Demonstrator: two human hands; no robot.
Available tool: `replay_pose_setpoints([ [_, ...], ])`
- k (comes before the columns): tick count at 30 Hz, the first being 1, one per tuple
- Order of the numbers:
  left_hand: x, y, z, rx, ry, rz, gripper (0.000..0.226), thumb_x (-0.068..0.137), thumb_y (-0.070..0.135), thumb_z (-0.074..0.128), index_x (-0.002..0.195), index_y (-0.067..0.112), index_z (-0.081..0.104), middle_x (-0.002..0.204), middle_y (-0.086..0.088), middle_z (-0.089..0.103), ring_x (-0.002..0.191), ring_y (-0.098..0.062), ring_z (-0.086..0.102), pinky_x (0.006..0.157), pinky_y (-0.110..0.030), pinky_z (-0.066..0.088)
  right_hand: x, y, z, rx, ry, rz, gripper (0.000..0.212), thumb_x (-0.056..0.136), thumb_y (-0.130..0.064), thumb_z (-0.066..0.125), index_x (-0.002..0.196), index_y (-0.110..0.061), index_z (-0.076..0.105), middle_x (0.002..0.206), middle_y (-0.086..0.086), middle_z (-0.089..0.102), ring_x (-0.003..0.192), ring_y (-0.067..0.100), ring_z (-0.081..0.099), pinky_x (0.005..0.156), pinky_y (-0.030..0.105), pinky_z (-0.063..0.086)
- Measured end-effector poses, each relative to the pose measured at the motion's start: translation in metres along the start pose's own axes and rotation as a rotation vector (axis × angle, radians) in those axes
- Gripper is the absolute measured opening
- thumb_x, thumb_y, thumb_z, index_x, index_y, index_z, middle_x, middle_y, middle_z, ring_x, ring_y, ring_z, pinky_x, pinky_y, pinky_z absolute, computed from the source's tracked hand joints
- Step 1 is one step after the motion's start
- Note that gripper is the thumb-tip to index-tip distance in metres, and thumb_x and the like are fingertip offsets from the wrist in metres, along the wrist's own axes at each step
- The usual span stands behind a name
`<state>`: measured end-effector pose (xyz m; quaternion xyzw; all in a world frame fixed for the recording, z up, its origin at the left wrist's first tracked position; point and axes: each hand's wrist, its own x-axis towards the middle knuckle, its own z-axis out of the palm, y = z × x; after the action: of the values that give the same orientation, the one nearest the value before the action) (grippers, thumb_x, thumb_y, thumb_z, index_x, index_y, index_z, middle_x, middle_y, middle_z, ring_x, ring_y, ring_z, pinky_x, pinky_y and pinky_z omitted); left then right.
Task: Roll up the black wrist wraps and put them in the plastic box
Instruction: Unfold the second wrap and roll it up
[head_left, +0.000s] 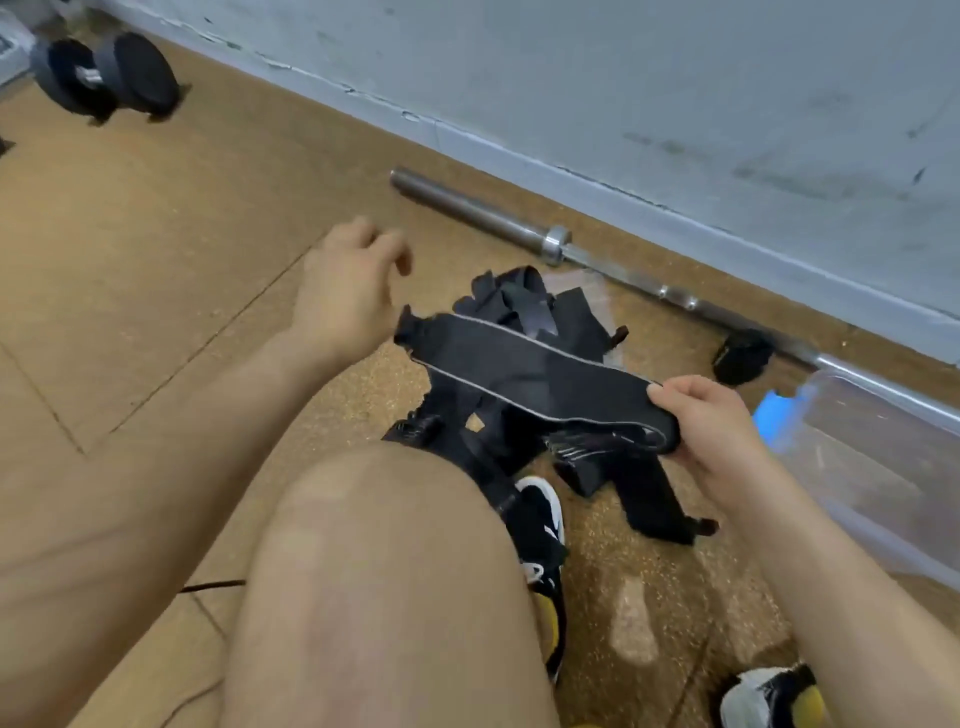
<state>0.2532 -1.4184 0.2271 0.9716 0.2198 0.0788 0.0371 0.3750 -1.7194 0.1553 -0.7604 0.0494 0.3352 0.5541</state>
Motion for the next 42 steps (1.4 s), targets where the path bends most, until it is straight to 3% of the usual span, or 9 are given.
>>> replay_pose_setpoints([
  [4,-0.062,0.021,0.123,0.152,-0.692,0.407,0.046,0.084,0.015,0.059,0.126,0.032,0.057,0.137,-0.003,0.049,0.133,-0.03,0.04,0.099,-0.041,0.039,0.032,0.025,0.029,-0.125,-0.047,-0.048,0.02,0.094,-0.013,0.062,0.107,-0.027,0.059,0.101,0.012,0.067,0.083,0.03,0.066,0.068,0.037,0.052],
  [7,-0.091,0.027,0.185,0.266,-0.847,0.379,0.074,0.092,0.022,0.061,0.152,0.038,0.021,0.164,-0.008,0.004,0.151,-0.033,0.002,0.117,-0.063,0.012,0.044,0.042,0.046,-0.369,-0.183,-0.176,0.025,0.093,-0.006,0.058,0.099,-0.029,0.066,0.102,-0.001,0.069,0.092,0.018,0.064,0.079,0.032,0.05],
  [12,-0.072,-0.01,0.208,0.079,-0.765,0.177,0.041,0.089,0.038,0.068,0.125,0.023,0.056,0.137,-0.004,0.043,0.133,-0.028,0.037,0.107,-0.05,0.036,0.054,0.057,0.065,-0.624,-0.293,-0.155,0.026,0.093,-0.006,0.055,0.094,-0.025,0.073,0.101,-0.008,0.07,0.083,0.008,0.065,0.063,0.009,0.044],
  [17,-0.018,-0.029,0.168,-0.683,-0.352,-0.474,0.011,0.099,0.028,0.058,0.105,0.019,0.059,0.093,0.003,0.063,0.091,-0.02,0.063,0.079,-0.037,0.052,0.054,0.055,0.092,-0.642,-0.375,-0.147,0.013,0.092,-0.027,0.066,0.102,-0.026,0.073,0.103,-0.015,0.064,0.101,0.003,0.056,0.076,0.011,0.037],
  [23,0.005,-0.031,0.16,-1.294,-0.268,-0.736,0.03,0.106,0.025,0.044,0.131,0.011,0.053,0.115,-0.006,0.066,0.088,-0.018,0.069,0.065,-0.021,0.054,0.055,0.04,0.114,-0.476,-0.351,-0.068,0.041,0.093,-0.032,0.066,0.132,-0.021,0.062,0.122,-0.009,0.055,0.112,0.006,0.05,0.091,0.019,0.035],
  [29,-0.08,-0.064,0.233,-0.329,-0.801,-0.557,0.082,0.083,0.035,0.068,0.153,0.024,0.026,0.135,-0.017,0.053,0.124,-0.038,0.049,0.104,-0.039,0.039,0.059,0.039,0.116,-0.398,-0.35,-0.037,0.07,0.087,-0.006,0.069,0.147,-0.03,0.044,0.139,-0.006,0.046,0.123,0.015,0.052,0.092,0.024,0.046],
  [34,-0.11,-0.061,0.246,-0.075,-0.813,-0.602,0.029,0.088,0.041,0.063,0.112,0.025,0.062,0.112,-0.003,0.064,0.111,-0.029,0.056,0.097,-0.046,0.047,0.061,0.033,0.11,-0.023,-0.375,0.119,0.061,0.086,0.009,0.064,0.139,-0.021,0.055,0.122,0.007,0.069,0.103,0.02,0.07,0.087,0.032,0.056],
  [39,-0.058,-0.027,0.15,-1.127,-0.444,-1.058,0.006,0.089,0.012,0.061,0.089,0.012,0.067,0.075,-0.005,0.07,0.06,-0.012,0.068,0.053,-0.025,0.055,0.046,-0.001,0.098,0.313,-0.376,0.284,0.034,0.092,0.007,0.045,0.11,-0.004,0.071,0.11,0.019,0.073,0.103,0.03,0.071,0.092,0.042,0.053],
  [42,-0.031,0.002,0.066,-1.641,-0.227,-0.91,0.016,0.094,0.0,0.048,0.084,0.008,0.059,0.065,-0.004,0.064,0.05,-0.008,0.062,0.043,-0.02,0.05,0.024,-0.032,0.085,0.256,-0.44,0.287,0.031,0.098,-0.018,0.05,0.107,0.0,0.073,0.112,0.02,0.072,0.101,0.032,0.071,0.09,0.044,0.054],
])
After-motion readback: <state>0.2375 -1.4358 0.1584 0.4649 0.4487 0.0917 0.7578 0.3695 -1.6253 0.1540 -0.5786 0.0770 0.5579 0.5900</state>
